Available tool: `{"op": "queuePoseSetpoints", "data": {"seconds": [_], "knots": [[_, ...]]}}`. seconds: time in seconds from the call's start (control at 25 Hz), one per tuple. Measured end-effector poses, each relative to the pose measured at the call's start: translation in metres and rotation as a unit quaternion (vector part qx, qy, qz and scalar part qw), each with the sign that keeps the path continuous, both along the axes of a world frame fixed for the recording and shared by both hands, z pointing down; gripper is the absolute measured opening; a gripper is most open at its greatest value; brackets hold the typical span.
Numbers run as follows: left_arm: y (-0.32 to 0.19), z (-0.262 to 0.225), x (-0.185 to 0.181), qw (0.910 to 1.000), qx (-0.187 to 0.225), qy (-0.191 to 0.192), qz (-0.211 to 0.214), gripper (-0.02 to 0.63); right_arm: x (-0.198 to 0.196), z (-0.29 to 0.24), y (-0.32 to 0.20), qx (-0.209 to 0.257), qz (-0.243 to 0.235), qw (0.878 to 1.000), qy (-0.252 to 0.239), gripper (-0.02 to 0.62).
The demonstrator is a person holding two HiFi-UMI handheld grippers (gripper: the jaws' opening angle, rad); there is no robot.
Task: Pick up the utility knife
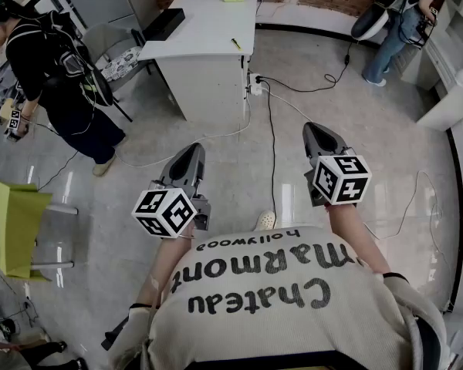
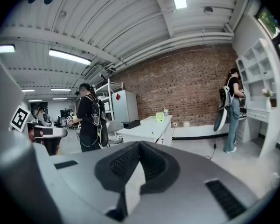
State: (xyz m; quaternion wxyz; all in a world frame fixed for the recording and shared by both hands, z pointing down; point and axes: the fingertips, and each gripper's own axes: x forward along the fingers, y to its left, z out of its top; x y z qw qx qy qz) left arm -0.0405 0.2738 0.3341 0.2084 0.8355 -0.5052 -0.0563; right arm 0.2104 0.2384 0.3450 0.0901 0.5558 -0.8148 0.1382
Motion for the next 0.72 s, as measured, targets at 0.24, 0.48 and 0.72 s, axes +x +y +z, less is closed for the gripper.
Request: {"op": "queuePoseSetpoints", "data": {"seconds": [0.24,0.48,0.72], "knots": [[-0.031,0.009,0.002,1.0,-0.004,0.003,-0.002,0.0,0.002,0.013,-0.027,-0.012,-0.001,1.0,0.003,0.003],[-0.062,0.021,0.003,0.9999,-0.013,0.007,-0.004,0.0,0.005,0.03,-0.057,-0.028,0.0,1.0,0.004,0.003],[-0.096,0.03,0.011,0.9998,-0.018,0.005,0.001,0.0,0.007,0.04,-0.089,-0.035,-0.002,0.999,0.001,0.003]]}}
